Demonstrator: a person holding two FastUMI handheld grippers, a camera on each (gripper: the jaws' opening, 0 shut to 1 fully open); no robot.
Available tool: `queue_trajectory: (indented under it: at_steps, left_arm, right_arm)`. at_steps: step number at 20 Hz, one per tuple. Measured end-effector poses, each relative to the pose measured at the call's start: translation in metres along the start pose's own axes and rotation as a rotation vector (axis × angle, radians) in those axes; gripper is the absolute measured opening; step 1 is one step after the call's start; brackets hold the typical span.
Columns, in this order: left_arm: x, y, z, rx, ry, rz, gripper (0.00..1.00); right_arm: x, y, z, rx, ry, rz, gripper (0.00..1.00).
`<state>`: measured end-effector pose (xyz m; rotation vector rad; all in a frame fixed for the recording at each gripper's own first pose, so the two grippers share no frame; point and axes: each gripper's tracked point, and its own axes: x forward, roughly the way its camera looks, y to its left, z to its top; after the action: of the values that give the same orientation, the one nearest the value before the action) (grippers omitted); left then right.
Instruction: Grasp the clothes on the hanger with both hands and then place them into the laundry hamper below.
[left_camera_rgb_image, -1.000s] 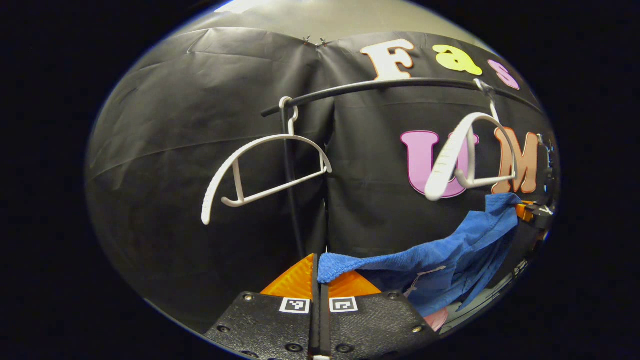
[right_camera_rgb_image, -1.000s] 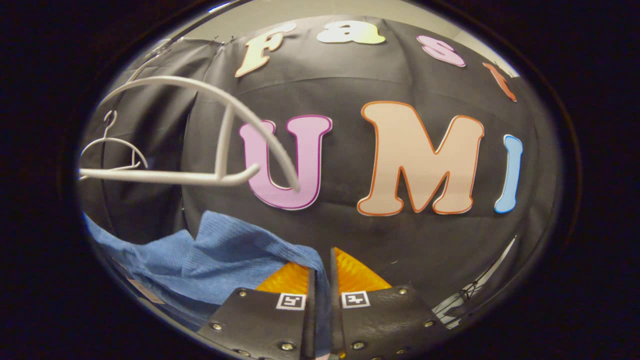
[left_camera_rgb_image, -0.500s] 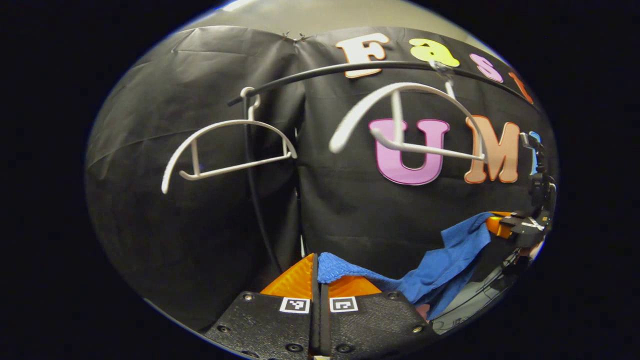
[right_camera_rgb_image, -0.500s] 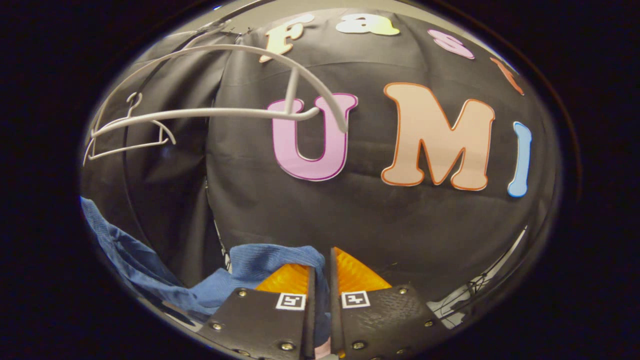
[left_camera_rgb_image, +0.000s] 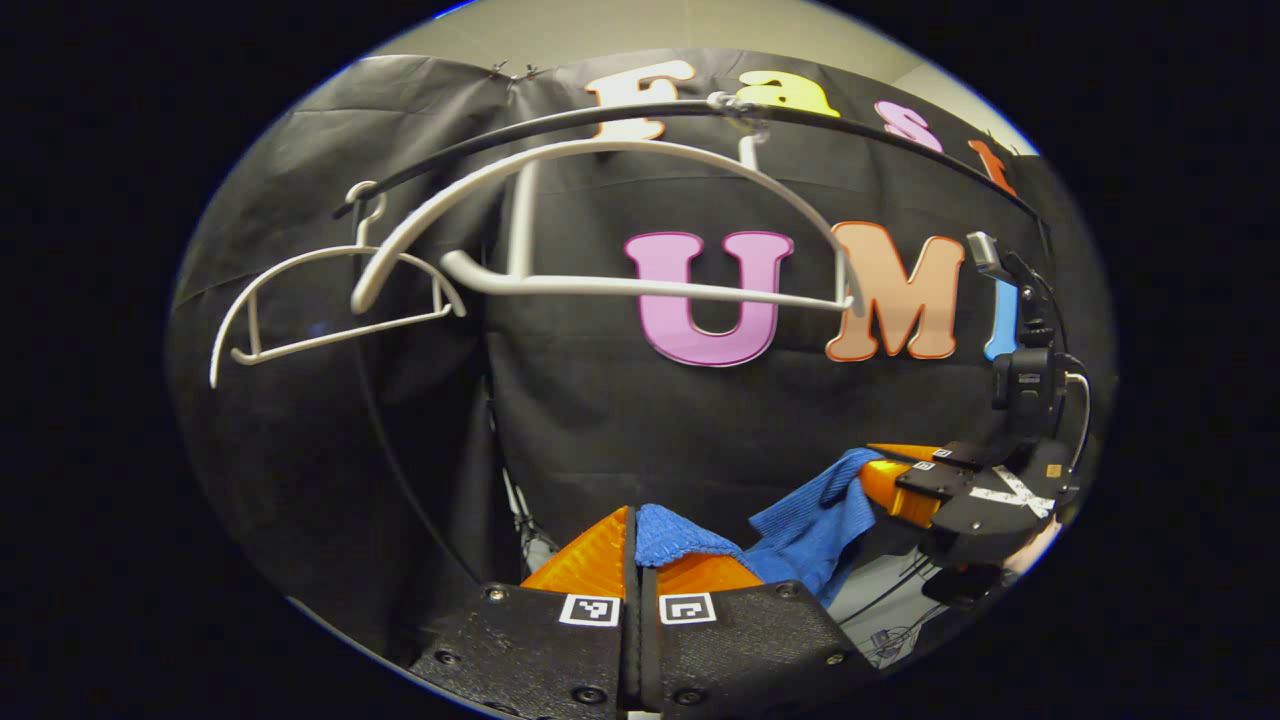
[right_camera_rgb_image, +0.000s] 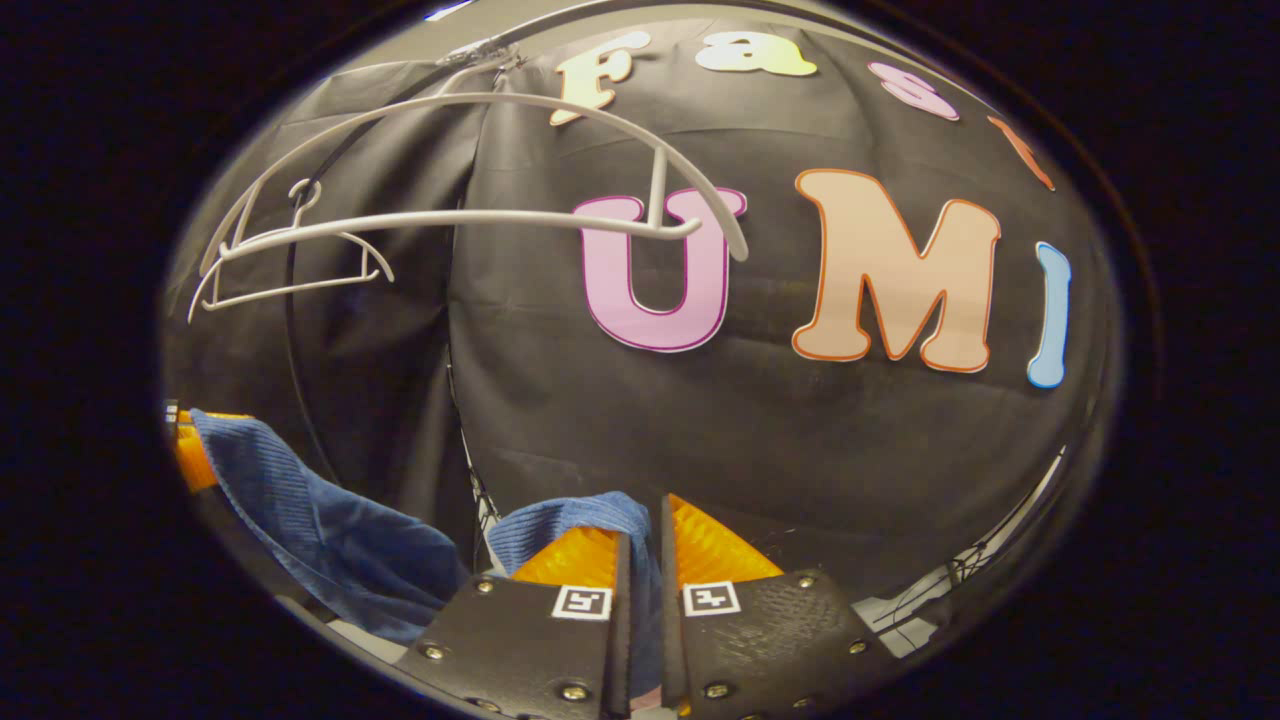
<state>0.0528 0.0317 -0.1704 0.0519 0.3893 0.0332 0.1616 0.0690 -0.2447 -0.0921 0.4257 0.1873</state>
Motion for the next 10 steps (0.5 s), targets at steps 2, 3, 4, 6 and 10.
queue_trajectory:
  at_steps: [2,3,4,6,10]
  left_arm:
    - [0.005,-0.019,0.01,-0.022,-0.016,-0.047,0.01]
    - [0.009,-0.027,0.017,-0.034,-0.029,-0.066,0.0]
    - [0.01,-0.032,0.024,-0.048,-0.041,-0.085,0.01]
    - [0.014,-0.048,0.034,-0.084,-0.056,-0.14,0.0]
    - [0.022,-0.061,0.031,-0.097,-0.056,-0.207,0.0]
  right_arm:
    - [-0.006,-0.004,0.013,0.0,-0.025,-0.01,0.12]
    - [-0.008,-0.006,0.02,0.0,-0.037,-0.014,0.12]
    - [-0.011,-0.008,0.026,0.0,-0.05,-0.017,0.12]
    - [-0.015,-0.011,0.038,0.002,-0.076,-0.025,0.12]
    - [-0.016,-0.014,0.042,-0.004,-0.08,-0.034,0.12]
